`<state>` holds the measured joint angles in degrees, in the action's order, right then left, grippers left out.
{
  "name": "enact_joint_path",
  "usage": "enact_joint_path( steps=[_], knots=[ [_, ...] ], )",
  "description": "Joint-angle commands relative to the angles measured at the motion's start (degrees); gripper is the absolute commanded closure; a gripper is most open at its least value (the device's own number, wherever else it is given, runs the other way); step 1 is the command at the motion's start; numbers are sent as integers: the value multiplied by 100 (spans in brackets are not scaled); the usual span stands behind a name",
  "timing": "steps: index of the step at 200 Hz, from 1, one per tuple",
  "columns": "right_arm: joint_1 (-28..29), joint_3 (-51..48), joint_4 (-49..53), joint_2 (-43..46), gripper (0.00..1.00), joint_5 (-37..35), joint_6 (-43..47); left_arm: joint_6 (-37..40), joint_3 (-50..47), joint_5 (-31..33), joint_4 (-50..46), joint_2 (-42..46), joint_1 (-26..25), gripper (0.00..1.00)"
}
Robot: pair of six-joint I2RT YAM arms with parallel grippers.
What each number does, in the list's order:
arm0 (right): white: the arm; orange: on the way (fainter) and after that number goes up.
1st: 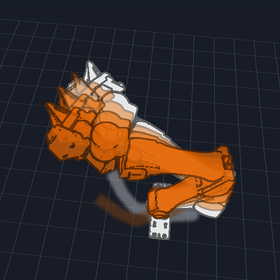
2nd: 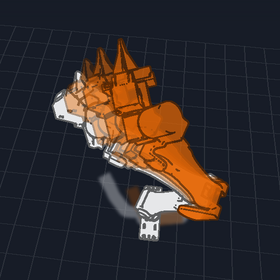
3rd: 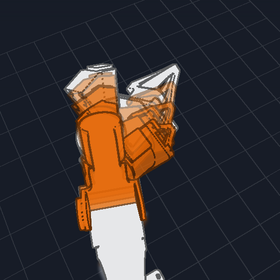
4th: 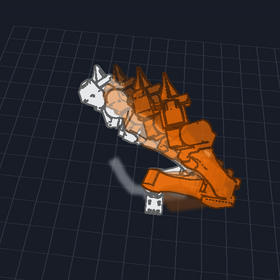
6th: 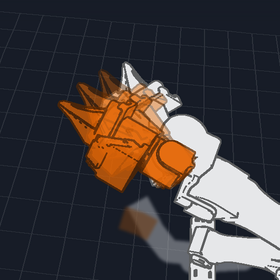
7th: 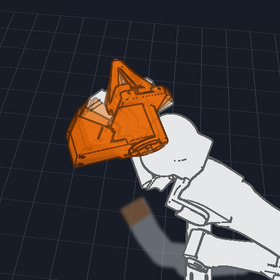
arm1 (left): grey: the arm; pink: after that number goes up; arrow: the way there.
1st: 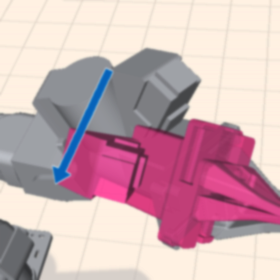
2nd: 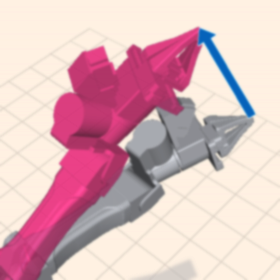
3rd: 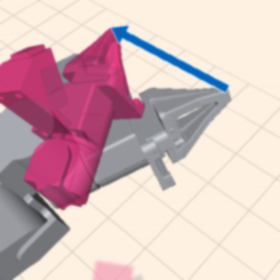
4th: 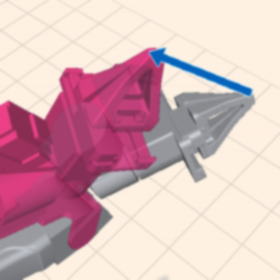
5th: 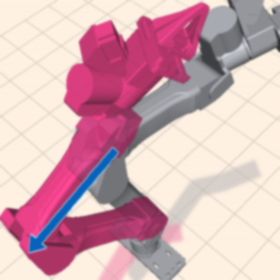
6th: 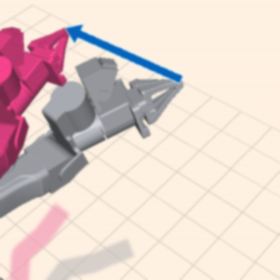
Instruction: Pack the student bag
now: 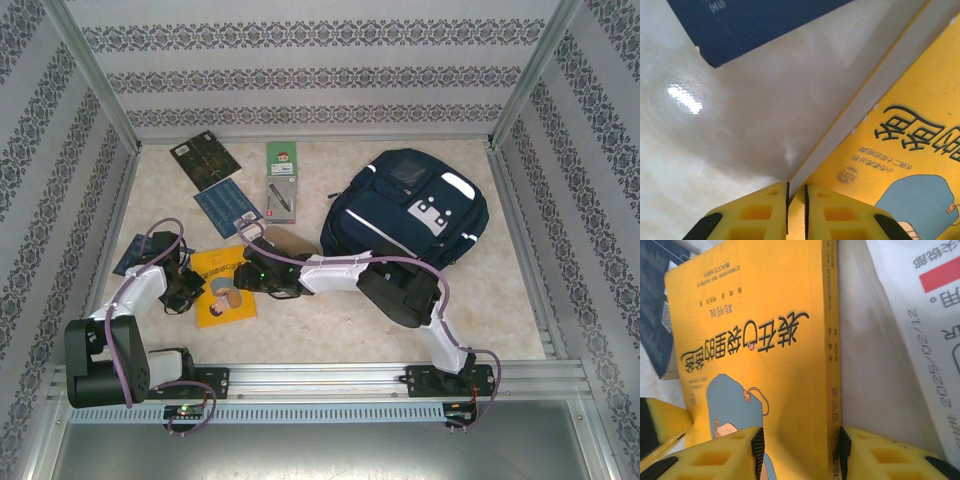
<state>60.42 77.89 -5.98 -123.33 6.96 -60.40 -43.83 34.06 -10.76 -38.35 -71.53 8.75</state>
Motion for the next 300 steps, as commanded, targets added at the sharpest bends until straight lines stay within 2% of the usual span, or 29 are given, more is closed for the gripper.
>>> enact_joint_path(
  steps=[1,39,98,140,177,213,222,245,264,300],
  knots=[
    [237,-165,-2341,-115,57,1164,-331,-141,-361,-506,149,-205,-23,84],
    [206,-568,-3071,234,60,1179,-449,-128,-330,-554,69,-143,-23,84],
    [207,-938,-3653,423,66,1342,-567,-132,-217,-559,-46,58,-23,84],
    [215,-1244,-3388,869,65,1264,-423,-147,-155,-596,-54,243,-23,84],
    [141,-1216,-2751,600,66,1266,-579,-138,-163,-574,-77,400,-23,83],
    [93,-1301,-2571,666,90,1148,-476,-127,-102,-580,-167,521,-23,82],
    [63,-1336,-2469,772,100,1094,-410,-123,-54,-604,-218,596,-23,80],
    [-60,-1536,-2435,1156,100,970,-277,-74,228,-817,-341,816,-23,68],
    [-168,-1691,-2335,1556,100,883,-154,48,582,-1278,-338,944,-23,53],
    [-384,-2012,-2107,2321,100,687,-28,38,1118,-2168,-76,1080,-29,35]
  ],
)
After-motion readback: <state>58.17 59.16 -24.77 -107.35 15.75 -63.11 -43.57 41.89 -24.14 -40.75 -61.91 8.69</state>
